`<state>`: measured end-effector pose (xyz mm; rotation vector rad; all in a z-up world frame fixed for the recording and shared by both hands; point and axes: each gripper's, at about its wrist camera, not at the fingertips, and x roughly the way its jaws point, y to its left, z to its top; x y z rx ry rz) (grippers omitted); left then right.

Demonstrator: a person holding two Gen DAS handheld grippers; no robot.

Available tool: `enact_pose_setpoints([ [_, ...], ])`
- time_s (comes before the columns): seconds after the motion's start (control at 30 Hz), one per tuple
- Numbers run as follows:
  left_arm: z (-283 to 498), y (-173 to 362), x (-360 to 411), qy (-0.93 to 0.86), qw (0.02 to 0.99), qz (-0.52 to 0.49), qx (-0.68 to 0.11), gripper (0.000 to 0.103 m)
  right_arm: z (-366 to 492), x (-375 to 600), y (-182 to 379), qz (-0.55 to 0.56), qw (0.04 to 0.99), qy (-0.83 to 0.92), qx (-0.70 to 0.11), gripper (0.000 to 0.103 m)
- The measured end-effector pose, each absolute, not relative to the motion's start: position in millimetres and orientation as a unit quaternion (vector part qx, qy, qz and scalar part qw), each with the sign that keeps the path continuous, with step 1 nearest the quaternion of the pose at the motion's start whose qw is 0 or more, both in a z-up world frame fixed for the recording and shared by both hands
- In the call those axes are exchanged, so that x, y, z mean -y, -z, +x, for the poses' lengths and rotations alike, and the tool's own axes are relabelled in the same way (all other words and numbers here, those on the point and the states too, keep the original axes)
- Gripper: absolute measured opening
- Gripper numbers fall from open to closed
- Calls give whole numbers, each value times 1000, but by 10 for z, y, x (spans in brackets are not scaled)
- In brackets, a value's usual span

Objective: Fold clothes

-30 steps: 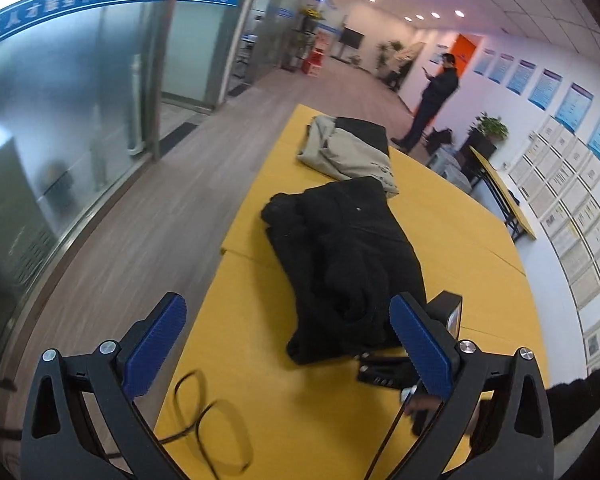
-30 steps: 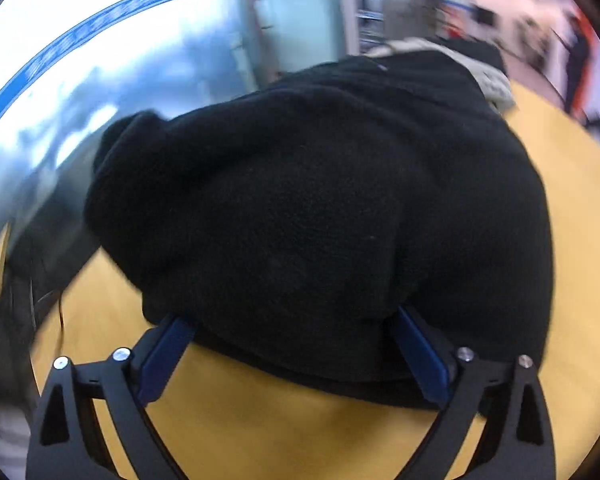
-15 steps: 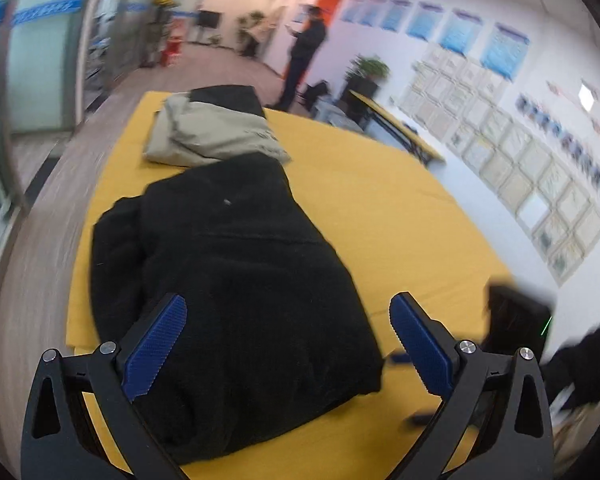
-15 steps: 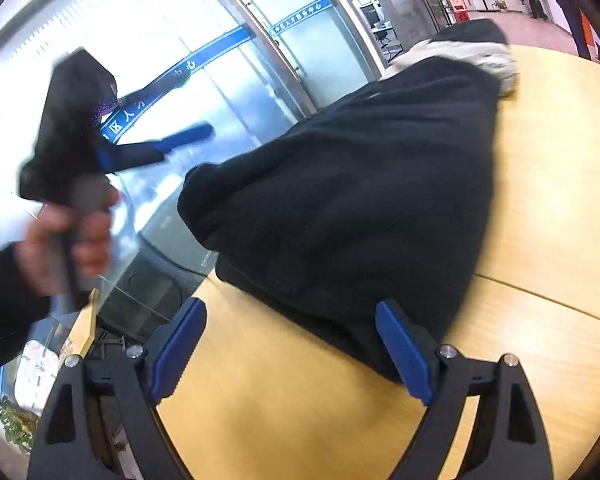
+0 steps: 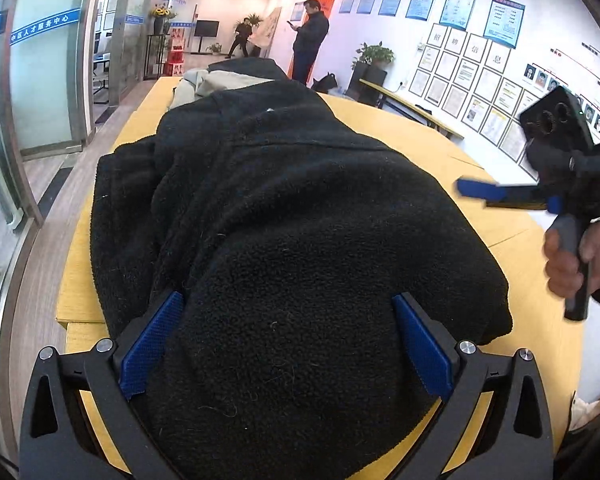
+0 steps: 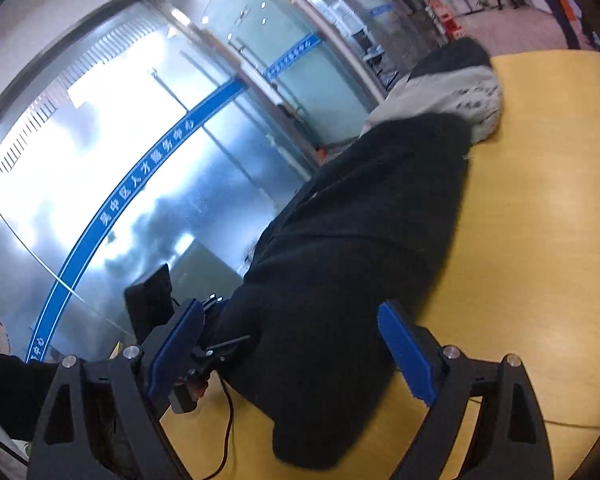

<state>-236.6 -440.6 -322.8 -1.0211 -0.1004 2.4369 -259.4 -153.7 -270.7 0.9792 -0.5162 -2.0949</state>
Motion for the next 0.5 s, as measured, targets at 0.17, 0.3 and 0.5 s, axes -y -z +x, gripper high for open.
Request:
enact_pose_setpoints([
  [0.17,-2466,3209,4350,-901,245,-357,27,103,-2594,1878,2927,382,368,837,135,94],
  [0.3,-2762,3244,4320,-902,258,-345,13,103,-2591,1844,3001,378,348,850,119,88],
  [0.5,-2885,3192,4259,-903,256,-344,8,103,-2657,1818,2975,381,327,858,110,88],
])
